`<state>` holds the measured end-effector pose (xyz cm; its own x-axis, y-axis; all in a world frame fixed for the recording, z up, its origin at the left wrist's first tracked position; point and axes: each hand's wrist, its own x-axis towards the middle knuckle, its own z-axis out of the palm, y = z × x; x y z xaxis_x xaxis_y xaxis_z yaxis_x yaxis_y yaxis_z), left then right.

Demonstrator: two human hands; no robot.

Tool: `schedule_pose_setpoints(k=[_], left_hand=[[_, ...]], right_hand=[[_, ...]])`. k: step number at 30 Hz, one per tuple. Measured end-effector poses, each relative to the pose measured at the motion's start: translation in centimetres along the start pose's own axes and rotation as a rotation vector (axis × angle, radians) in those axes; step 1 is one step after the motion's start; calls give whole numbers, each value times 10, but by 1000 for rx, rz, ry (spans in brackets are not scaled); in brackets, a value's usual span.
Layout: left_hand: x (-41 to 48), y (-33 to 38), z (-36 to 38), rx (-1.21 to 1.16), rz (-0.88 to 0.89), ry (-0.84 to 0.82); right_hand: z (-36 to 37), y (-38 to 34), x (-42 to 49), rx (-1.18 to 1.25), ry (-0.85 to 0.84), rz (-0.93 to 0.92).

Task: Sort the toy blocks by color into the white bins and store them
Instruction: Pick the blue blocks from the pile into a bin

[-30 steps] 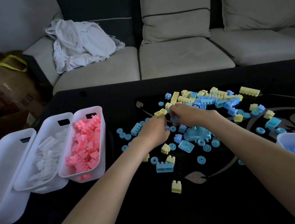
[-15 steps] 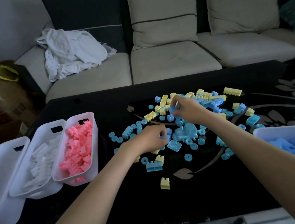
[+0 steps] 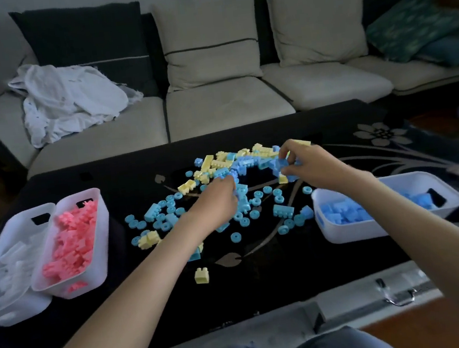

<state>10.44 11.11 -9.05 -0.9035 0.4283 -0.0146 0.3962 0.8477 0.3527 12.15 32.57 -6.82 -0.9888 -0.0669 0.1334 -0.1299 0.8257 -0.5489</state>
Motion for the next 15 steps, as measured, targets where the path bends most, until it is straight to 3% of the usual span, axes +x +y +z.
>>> schedule_pose_setpoints(k=[6, 9, 13, 15], left_hand=[[7, 106, 23, -125, 286, 89], [18, 149, 43, -143, 348, -24], [30, 170, 63, -115, 327, -235], [34, 166, 67, -98, 309, -237]], right_hand=[[-61, 64, -52, -66, 110, 122], [-73, 95, -80, -67, 111, 176], [-72, 117, -98, -20, -89, 168], [-71, 117, -98, 15, -89, 148]])
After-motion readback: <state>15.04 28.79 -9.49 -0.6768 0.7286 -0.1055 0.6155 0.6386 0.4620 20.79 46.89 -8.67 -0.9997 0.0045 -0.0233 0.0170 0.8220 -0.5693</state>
